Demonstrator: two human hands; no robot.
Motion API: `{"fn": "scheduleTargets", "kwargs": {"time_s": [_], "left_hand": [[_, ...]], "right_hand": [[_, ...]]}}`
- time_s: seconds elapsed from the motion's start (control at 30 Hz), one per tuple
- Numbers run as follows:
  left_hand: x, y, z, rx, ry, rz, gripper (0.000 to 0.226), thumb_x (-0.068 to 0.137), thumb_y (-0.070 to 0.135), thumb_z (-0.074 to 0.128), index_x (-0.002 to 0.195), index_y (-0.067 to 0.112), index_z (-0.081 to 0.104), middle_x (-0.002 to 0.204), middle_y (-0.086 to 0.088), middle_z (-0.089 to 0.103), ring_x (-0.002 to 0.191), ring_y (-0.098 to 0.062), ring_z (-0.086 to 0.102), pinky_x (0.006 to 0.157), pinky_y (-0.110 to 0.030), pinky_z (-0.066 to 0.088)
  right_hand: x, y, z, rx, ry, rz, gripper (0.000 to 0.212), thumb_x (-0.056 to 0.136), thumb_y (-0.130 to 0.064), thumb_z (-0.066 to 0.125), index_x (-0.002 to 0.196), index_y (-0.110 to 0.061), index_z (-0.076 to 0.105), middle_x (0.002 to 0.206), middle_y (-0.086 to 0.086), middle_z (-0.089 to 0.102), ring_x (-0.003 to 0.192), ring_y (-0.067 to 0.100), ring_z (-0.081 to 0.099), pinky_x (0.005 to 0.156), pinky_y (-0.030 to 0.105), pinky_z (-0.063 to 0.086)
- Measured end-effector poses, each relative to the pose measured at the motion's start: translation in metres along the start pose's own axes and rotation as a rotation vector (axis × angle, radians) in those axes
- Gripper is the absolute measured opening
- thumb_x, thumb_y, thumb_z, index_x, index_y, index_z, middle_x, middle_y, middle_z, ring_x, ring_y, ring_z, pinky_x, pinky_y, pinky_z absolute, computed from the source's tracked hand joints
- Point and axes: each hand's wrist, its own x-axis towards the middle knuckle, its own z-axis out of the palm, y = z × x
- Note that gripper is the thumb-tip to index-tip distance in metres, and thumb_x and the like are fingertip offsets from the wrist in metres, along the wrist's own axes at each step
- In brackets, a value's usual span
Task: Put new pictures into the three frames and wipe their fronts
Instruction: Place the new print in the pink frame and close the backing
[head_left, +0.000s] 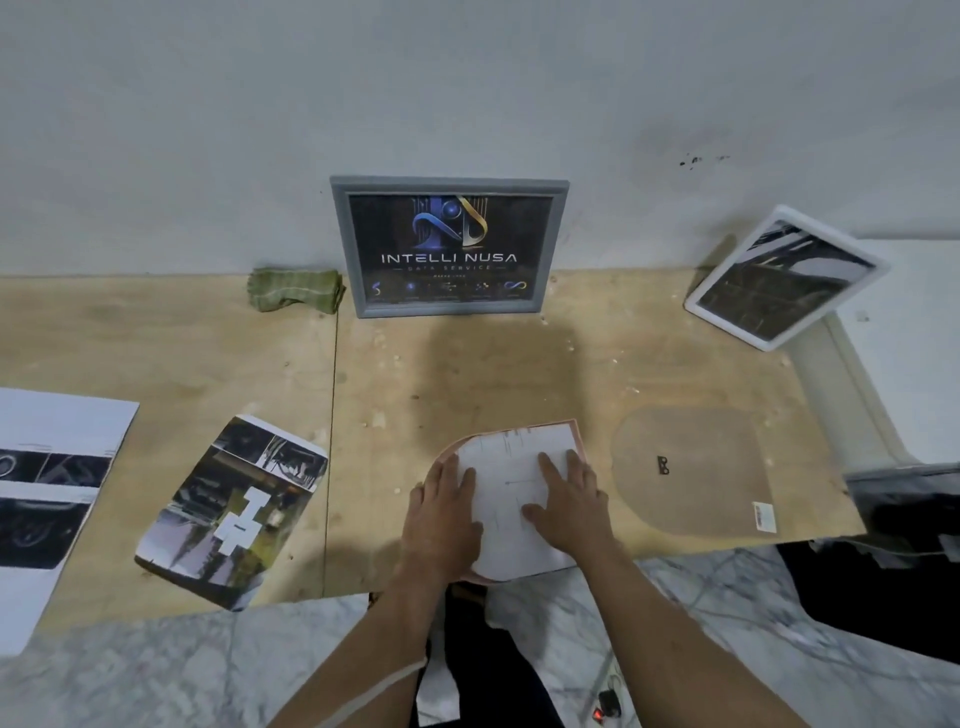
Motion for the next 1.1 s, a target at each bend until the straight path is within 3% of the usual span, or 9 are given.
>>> {"fn": "scheduleTargets", "kwargs": {"time_s": [0.1,0.23,0.33,0.6,0.73,0.83,0.93,1.0,1.1], "left_hand": [[0.004,-0.001,-0.002,-0.039,0.055,0.018,0.063,0.098,0.036,0.046,0.155,0.017,0.026,0.166,-0.008,0.01,0.149,-0.03,0.018,0.117,-0.041,0.022],[0.013,0.002,-0.01,-0.082,0.212,0.066,0.047,0.092,0.027,0.056,0.136,0.012,0.055,0.146,-0.012,0.047,0.128,-0.035,0.048,0.102,-0.045,0.04],[0.019,0.017,-0.024,-0.145,0.281,0.079,0.038,0.094,0.023,0.055,0.129,0.011,0.06,0.134,-0.009,0.055,0.12,-0.033,0.052,0.098,-0.043,0.044],[0.041,0.128,-0.033,-0.525,0.162,-0.049,0.032,0.097,0.019,0.049,0.126,0.011,0.062,0.125,-0.007,0.064,0.117,-0.025,0.057,0.094,-0.032,0.043],[0.052,0.192,-0.026,-0.601,0.018,-0.176,0.02,0.089,0.019,0.051,0.098,0.009,0.066,0.095,-0.003,0.066,0.088,-0.022,0.062,0.065,-0.024,0.044],[0.06,0.228,-0.018,-0.629,-0.019,-0.266,0.026,0.089,0.024,0.046,0.097,0.011,0.067,0.096,-0.007,0.069,0.088,-0.026,0.063,0.073,-0.028,0.049],[0.061,0.252,-0.014,-0.618,-0.012,-0.35,0.027,0.092,0.027,0.05,0.1,0.008,0.068,0.105,-0.011,0.07,0.088,-0.029,0.058,0.075,-0.027,0.042],[0.061,0.26,-0.014,-0.665,-0.01,-0.411,0.025,0.094,0.023,0.05,0.1,0.007,0.067,0.106,-0.012,0.067,0.099,-0.033,0.061,0.08,-0.028,0.043],[0.064,0.265,-0.013,-0.737,0.027,-0.496,0.033,0.098,0.022,0.047,0.117,0.002,0.065,0.121,-0.016,0.065,0.117,-0.035,0.059,0.09,-0.03,0.043]], "right_hand": [[-0.001,-0.001,-0.001,0.044,0.055,0.029,0.075,0.09,-0.049,0.054,0.151,-0.026,0.016,0.157,0.013,0.005,0.143,0.034,0.013,0.111,0.045,0.025],[-0.003,0.002,-0.003,0.165,0.151,0.071,0.069,0.09,-0.044,0.056,0.147,-0.023,0.025,0.155,0.012,0.012,0.139,0.033,0.021,0.108,0.045,0.029],[-0.003,0.015,-0.011,0.252,0.163,0.084,0.064,0.091,-0.04,0.055,0.146,-0.022,0.027,0.153,0.01,0.016,0.136,0.032,0.024,0.107,0.044,0.031],[0.005,0.126,-0.06,0.324,0.202,0.212,0.05,0.092,-0.027,0.052,0.138,-0.014,0.039,0.136,0.015,0.036,0.123,0.036,0.039,0.098,0.043,0.039],[0.009,0.211,-0.069,0.347,0.157,0.321,0.047,0.094,-0.021,0.047,0.138,-0.01,0.038,0.137,0.018,0.035,0.125,0.039,0.036,0.1,0.045,0.037],[0.005,0.264,-0.069,0.4,0.124,0.429,0.048,0.094,-0.025,0.047,0.137,-0.007,0.036,0.136,0.019,0.037,0.123,0.04,0.038,0.098,0.045,0.037],[0.004,0.294,-0.065,0.501,0.066,0.462,0.04,0.088,-0.022,0.052,0.123,-0.004,0.043,0.123,0.019,0.049,0.111,0.038,0.049,0.09,0.044,0.044],[0.004,0.301,-0.062,0.588,0.044,0.459,0.03,0.087,-0.019,0.054,0.112,-0.005,0.045,0.11,0.016,0.054,0.097,0.033,0.054,0.079,0.042,0.047],[0.005,0.308,-0.065,0.712,0.049,0.488,0.019,0.089,-0.014,0.051,0.106,-0.009,0.045,0.1,0.01,0.055,0.087,0.028,0.052,0.072,0.035,0.042]]}}
